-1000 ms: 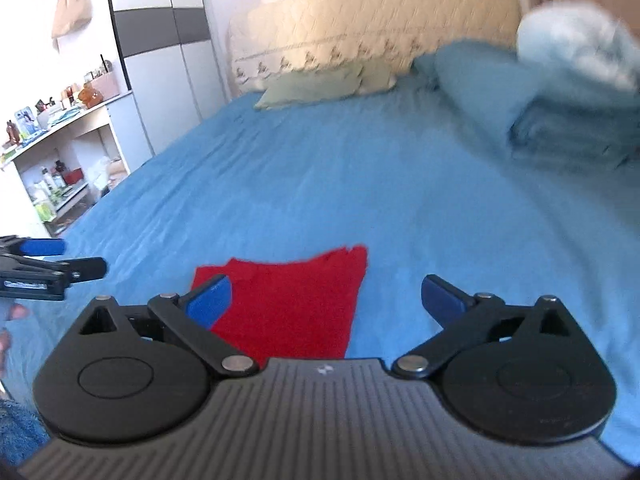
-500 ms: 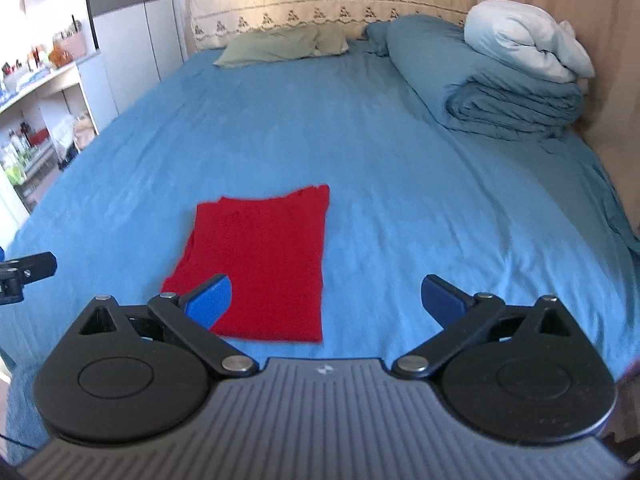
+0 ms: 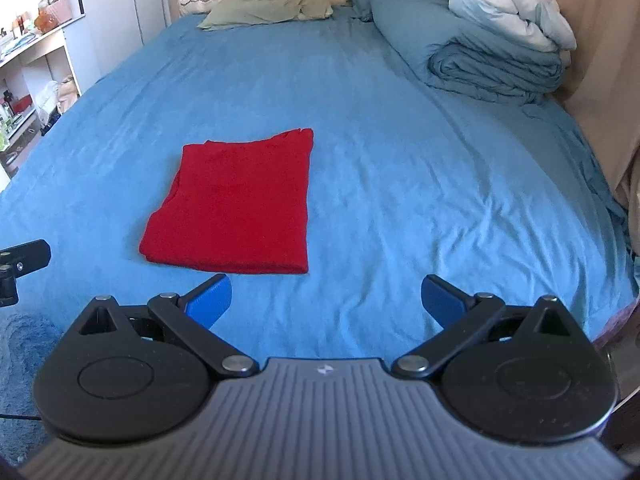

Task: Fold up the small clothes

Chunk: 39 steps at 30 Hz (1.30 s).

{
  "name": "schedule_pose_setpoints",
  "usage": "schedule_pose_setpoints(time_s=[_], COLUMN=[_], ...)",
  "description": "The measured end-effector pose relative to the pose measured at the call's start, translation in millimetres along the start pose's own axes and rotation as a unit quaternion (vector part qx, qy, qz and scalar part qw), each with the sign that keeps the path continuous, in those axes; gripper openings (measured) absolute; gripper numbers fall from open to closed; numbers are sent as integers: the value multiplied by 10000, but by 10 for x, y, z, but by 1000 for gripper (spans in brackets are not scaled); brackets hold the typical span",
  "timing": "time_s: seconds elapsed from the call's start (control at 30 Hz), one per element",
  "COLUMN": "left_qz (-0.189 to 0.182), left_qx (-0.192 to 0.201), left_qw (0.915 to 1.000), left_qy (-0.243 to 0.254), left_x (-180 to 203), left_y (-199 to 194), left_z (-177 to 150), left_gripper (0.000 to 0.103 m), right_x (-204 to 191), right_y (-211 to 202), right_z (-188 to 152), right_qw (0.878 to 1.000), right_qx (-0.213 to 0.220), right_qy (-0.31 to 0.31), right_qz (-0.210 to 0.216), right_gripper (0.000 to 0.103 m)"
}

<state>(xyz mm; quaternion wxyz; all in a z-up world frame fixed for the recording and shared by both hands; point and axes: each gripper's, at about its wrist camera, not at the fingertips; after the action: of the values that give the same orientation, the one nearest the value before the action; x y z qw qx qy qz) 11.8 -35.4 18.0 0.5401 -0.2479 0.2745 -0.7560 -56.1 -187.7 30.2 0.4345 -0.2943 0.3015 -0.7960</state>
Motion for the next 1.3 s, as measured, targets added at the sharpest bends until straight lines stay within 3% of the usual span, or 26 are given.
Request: schedule_pose_setpoints(time_s=[1.3], left_qz=[-37], left_qx=[139], left_qw=[9999], left_qy=[44], left_x=[-135], left_y=[-80], left_z=[-5], left_gripper=[103], right_x=[-7], right_y=[-20], right_z=[74], right_qw=[10000], right_qx=[-1], right_qy=[7], right_qz=[28], right_gripper=[103])
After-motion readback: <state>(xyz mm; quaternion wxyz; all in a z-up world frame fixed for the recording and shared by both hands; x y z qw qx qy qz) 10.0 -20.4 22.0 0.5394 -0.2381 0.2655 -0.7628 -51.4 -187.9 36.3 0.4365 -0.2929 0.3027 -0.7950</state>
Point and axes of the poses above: each gripper's, at about its wrist camera, not at the fingertips, and y roughly the way its jaws point, x to its right, z to its top, and after that the axes turned 13 degrees about -z, right-handed
